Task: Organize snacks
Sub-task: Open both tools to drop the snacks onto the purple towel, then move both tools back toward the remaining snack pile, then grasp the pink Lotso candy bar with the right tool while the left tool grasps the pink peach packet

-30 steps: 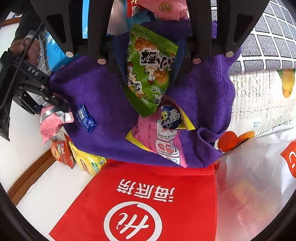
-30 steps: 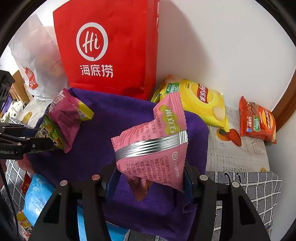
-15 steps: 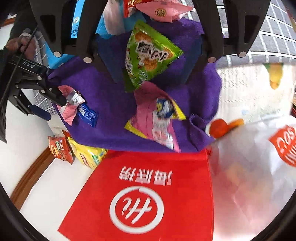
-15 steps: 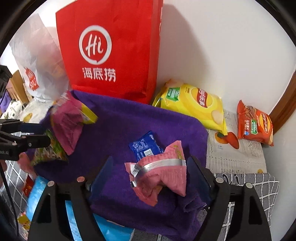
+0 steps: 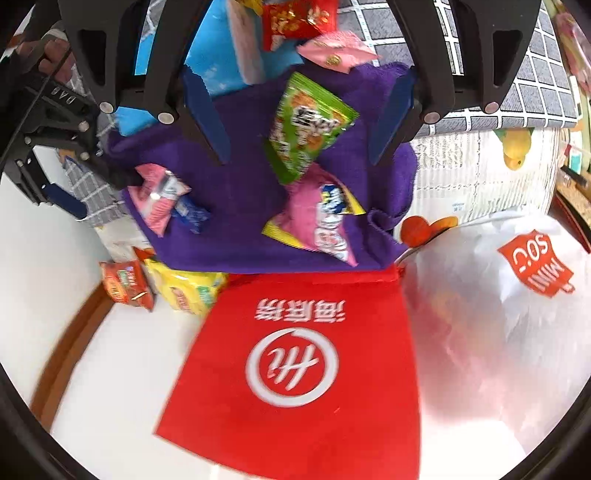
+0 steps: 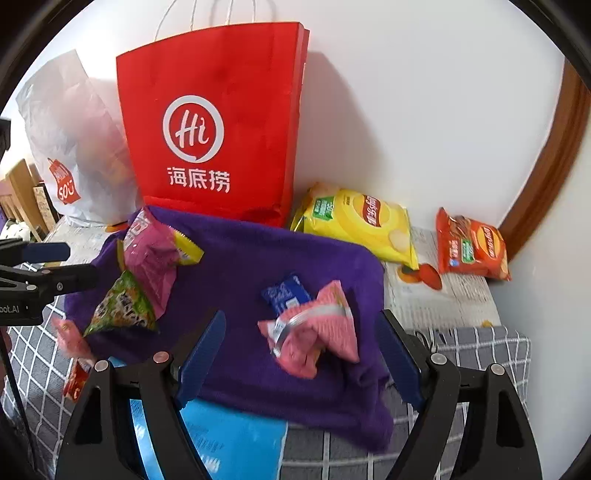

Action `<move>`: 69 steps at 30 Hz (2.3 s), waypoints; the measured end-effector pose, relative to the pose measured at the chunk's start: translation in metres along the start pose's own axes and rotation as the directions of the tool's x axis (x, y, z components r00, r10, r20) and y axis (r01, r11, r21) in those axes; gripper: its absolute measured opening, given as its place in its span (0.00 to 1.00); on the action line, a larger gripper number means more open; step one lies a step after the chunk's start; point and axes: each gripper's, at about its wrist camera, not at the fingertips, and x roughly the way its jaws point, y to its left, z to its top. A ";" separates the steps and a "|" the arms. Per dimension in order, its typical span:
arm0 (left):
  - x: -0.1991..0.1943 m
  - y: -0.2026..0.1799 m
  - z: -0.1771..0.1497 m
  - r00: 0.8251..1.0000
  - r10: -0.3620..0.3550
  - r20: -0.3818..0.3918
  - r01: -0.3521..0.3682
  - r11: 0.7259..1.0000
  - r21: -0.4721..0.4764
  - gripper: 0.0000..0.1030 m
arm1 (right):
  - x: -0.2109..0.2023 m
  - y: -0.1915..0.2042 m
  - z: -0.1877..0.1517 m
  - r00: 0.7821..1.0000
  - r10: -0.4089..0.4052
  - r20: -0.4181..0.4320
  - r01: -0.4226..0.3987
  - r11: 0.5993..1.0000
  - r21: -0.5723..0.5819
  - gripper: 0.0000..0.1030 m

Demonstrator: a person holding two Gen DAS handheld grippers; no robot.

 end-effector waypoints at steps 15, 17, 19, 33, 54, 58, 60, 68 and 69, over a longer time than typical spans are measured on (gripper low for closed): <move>-0.087 -0.024 -0.013 0.980 -0.133 0.145 0.126 0.991 0.053 0.72 | -0.090 0.007 -0.041 0.992 -0.005 0.130 -0.007 0.996 0.089 0.80; -0.094 -0.027 -0.018 0.982 -0.117 0.150 0.108 0.992 0.063 0.72 | -0.099 0.010 -0.048 0.993 -0.003 0.121 -0.007 0.997 0.081 0.80; -0.104 -0.031 -0.026 0.982 -0.097 0.160 0.082 0.992 0.093 0.72 | -0.104 0.013 -0.054 0.996 -0.005 0.091 -0.004 0.995 0.100 0.80; -0.133 -0.001 -0.082 0.989 -0.030 0.148 0.025 0.999 0.036 0.74 | -0.125 0.034 -0.107 0.996 0.080 0.034 -0.084 0.989 0.119 0.78; -0.098 0.058 -0.128 0.999 -0.008 0.036 0.012 0.991 -0.131 0.74 | -0.049 0.090 -0.151 0.950 0.227 -0.214 -0.221 0.974 0.055 0.20; -0.091 0.054 -0.130 1.000 -0.014 0.018 0.016 0.993 -0.121 0.74 | -0.042 0.075 -0.166 0.946 0.215 -0.241 -0.202 0.976 0.075 0.19; -0.088 0.052 -0.131 1.000 -0.015 0.011 0.016 0.993 -0.115 0.74 | -0.041 0.067 -0.167 0.945 0.224 -0.237 -0.206 0.974 0.097 0.22; -0.069 0.054 -0.137 1.000 0.000 -0.026 -0.003 0.993 -0.117 0.74 | -0.026 0.080 -0.160 0.951 0.234 -0.202 -0.230 0.972 0.044 0.33; -0.065 0.053 -0.138 0.999 0.001 -0.032 -0.005 0.993 -0.118 0.74 | -0.025 0.080 -0.160 0.956 0.231 -0.182 -0.228 0.973 0.040 0.30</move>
